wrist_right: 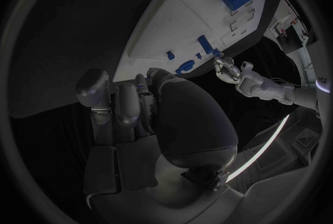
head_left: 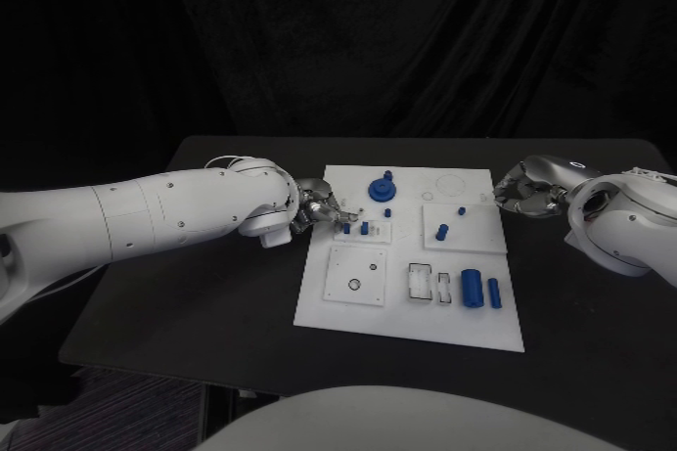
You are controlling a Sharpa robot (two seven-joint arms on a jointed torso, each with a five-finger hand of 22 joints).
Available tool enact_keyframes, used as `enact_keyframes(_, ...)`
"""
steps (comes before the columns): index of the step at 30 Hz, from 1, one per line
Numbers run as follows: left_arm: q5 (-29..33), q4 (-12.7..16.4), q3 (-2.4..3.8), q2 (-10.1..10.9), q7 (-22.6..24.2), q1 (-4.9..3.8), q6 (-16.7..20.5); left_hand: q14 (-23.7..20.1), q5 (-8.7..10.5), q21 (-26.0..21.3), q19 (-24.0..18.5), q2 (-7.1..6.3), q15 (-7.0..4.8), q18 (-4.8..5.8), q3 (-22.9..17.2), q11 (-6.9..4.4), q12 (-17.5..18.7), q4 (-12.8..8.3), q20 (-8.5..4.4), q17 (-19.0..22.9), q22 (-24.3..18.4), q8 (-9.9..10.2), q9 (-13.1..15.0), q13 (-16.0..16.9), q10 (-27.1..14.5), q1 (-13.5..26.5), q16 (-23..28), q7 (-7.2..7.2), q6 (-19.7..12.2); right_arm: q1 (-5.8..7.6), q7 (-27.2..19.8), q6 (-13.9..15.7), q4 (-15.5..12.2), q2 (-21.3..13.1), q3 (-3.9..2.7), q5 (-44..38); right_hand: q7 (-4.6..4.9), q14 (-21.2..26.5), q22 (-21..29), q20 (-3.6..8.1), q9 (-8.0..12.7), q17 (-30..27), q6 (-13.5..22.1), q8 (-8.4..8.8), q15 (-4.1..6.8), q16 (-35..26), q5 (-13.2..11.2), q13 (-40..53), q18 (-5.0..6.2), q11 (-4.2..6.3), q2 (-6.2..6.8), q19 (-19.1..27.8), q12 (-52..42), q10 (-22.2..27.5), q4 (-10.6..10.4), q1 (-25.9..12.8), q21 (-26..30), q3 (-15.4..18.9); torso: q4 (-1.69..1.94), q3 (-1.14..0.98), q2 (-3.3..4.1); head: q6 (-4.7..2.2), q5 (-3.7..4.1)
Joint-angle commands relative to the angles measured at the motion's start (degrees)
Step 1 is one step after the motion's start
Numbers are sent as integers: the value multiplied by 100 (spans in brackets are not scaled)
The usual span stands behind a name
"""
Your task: Assemble the parts on the task board
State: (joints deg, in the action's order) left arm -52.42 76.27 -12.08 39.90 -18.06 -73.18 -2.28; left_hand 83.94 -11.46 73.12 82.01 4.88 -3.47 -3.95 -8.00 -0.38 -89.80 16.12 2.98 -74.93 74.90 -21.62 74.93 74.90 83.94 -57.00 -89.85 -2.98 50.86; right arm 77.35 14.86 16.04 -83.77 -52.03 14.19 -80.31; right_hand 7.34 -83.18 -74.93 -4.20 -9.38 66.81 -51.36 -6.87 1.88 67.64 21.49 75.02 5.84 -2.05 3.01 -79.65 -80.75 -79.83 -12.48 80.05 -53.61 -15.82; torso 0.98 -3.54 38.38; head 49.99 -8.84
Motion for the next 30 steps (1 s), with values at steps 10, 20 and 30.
enact_keyframes(10,17,0,-1,-15,153,13,67,606,-42,3,-12,41,-24,-6,64,-53,-20,8,-26,-1507,981,-169,186,1510,606,-97,-15,1,-82,-17,100,-33,-5,-6,-4,-19,-5,41,-622,10,7,-5,-31,-13,12,-21,31,248,57,4,-2,37,28,55,7,-19,18,-35,1,-1,0,1,5)
enact_keyframes(20,-476,103,-1,61,466,13,575,606,-25,38,6,29,-28,2,93,-56,-20,15,-29,-1507,992,-262,185,1510,606,-112,-15,6,-105,-17,91,-19,-20,-29,-4,-19,-5,41,-622,10,7,-5,-31,-13,12,-21,31,248,57,4,-2,37,28,55,7,-19,18,-35,1,-4,1,1,14)
enact_keyframes(30,-2238,474,1,365,1823,-24,2905,606,-45,121,54,-265,-67,19,453,-101,-20,29,-70,-1507,1014,-991,174,1510,606,-453,-15,59,-358,-14,-40,242,-93,-121,-4,-19,-3,35,-635,8,6,19,-43,-16,11,2,26,263,49,4,10,24,16,42,6,-33,-21,-32,6,-1,3,1,75)
